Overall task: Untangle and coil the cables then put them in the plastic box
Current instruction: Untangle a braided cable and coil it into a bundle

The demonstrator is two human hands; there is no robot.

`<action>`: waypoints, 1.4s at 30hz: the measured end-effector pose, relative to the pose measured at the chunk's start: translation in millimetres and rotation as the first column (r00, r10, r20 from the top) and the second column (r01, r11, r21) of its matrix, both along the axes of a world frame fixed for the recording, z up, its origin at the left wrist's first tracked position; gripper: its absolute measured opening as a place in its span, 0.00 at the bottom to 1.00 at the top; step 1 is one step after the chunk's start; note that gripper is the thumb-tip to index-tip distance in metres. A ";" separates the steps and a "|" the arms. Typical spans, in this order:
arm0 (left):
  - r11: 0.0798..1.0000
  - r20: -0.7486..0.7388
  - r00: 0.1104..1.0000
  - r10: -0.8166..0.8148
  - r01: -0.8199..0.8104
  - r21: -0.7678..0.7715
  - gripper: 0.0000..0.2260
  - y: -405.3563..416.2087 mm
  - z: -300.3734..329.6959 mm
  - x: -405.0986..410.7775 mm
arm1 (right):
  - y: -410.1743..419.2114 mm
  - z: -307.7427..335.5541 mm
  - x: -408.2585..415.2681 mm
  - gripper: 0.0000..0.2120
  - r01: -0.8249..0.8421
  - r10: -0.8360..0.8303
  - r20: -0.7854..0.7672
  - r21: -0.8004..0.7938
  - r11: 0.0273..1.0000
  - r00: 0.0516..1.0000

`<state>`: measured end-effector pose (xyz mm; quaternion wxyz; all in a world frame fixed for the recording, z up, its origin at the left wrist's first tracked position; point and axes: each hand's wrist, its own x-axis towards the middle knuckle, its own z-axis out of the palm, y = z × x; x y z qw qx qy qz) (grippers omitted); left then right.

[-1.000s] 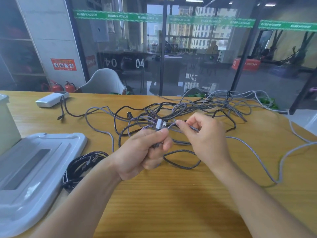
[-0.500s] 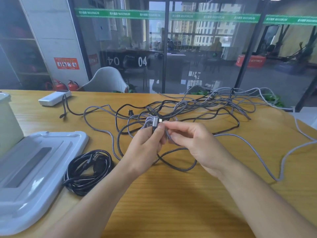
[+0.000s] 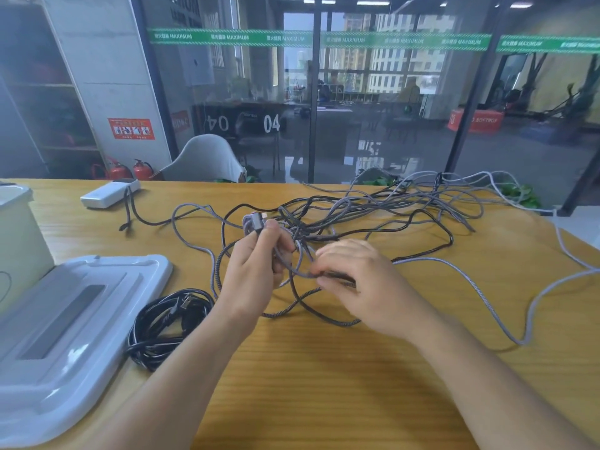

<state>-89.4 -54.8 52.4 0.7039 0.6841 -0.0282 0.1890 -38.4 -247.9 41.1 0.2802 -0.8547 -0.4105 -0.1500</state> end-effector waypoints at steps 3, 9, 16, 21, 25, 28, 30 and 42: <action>1.000 0.041 0.999 0.015 -0.016 0.001 0.20 0.0 1.5 -0.3 | 9.5 -7.7 -5.1 0.07 -0.088 0.090 -0.052 0.052 0.995 0.995; 0.939 0.027 0.978 -0.206 0.205 -0.277 0.21 6.1 6.2 -0.5 | 15.3 -11.7 -9.7 0.13 -0.148 0.200 -0.333 0.175 0.973 0.922; 0.901 -0.046 0.968 -0.248 0.213 -0.377 0.20 24.9 15.4 2.1 | 11.5 -9.5 33.6 0.18 0.169 -0.157 -0.172 0.060 0.984 0.973; 0.980 -0.211 0.967 -0.145 0.110 -0.167 0.21 33.5 11.6 6.9 | 33.2 3.5 63.9 0.25 0.157 -0.192 -0.256 -0.151 0.976 0.948; 0.932 -0.280 0.950 0.136 -0.027 0.361 0.20 34.2 0.2 11.8 | 50.6 -5.3 71.0 0.27 0.169 -0.140 -0.397 0.039 0.985 0.907; 0.783 -0.232 0.928 0.292 -0.093 0.615 0.14 37.8 -7.1 17.3 | 57.6 -22.6 73.5 0.31 0.134 -0.092 -0.433 0.067 0.989 0.897; 0.691 -0.233 0.903 0.360 -0.090 0.717 0.12 40.2 -10.5 18.2 | 59.0 -26.7 73.8 0.34 0.113 -0.067 -0.450 0.076 0.991 0.891; 0.504 -0.131 0.903 0.410 -0.104 0.857 0.04 38.1 -23.1 22.8 | 57.7 -23.6 65.0 0.38 0.078 0.037 -0.537 0.190 0.979 0.843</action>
